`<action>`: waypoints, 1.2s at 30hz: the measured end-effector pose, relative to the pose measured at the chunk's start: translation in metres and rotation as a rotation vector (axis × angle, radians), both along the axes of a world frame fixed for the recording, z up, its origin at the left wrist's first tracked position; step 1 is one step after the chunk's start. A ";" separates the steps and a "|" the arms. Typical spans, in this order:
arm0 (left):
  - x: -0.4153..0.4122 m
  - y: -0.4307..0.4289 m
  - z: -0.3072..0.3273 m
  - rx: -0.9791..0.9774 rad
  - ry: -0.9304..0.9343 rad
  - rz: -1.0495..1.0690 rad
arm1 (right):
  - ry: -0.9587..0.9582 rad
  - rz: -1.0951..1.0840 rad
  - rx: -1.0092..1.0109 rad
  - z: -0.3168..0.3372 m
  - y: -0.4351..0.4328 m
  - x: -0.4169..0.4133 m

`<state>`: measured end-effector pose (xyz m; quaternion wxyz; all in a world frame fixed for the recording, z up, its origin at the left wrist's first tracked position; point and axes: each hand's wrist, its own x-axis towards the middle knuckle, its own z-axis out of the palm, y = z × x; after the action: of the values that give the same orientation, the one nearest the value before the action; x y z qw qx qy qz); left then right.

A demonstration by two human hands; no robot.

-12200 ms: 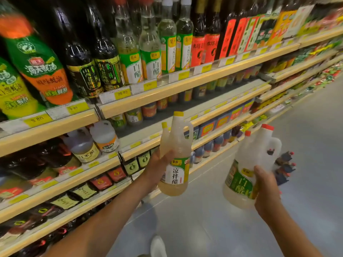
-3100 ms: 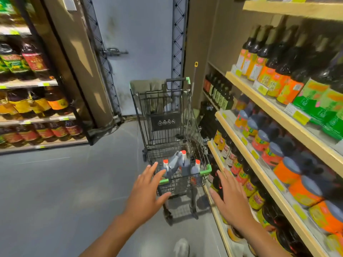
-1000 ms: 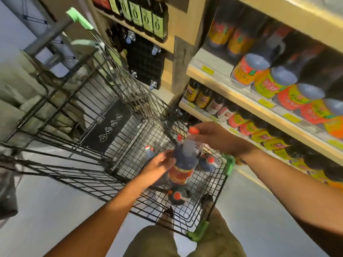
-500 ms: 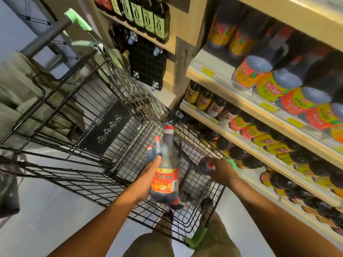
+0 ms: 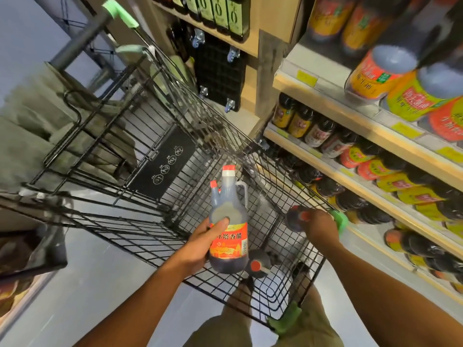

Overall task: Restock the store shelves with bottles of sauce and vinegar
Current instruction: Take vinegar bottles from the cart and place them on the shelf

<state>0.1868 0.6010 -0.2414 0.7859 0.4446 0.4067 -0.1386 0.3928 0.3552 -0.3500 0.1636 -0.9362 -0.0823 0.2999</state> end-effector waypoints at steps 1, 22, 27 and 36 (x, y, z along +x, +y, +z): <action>-0.001 0.001 0.000 0.004 -0.004 0.002 | 0.008 0.015 0.003 0.002 -0.001 0.001; 0.043 0.003 0.086 -0.463 -0.296 0.243 | 0.313 -0.057 1.021 0.280 0.088 0.033; 0.049 0.006 0.089 -0.467 -0.377 0.175 | 0.292 -0.070 1.053 0.296 0.100 0.024; 0.044 0.011 0.093 -0.644 -0.450 0.103 | 0.345 -0.090 1.055 0.280 0.103 -0.003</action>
<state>0.2311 0.6117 -0.1482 0.9606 0.1737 0.1817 -0.1188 0.3897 0.4577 -0.0701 0.6339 -0.6673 -0.1534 0.3597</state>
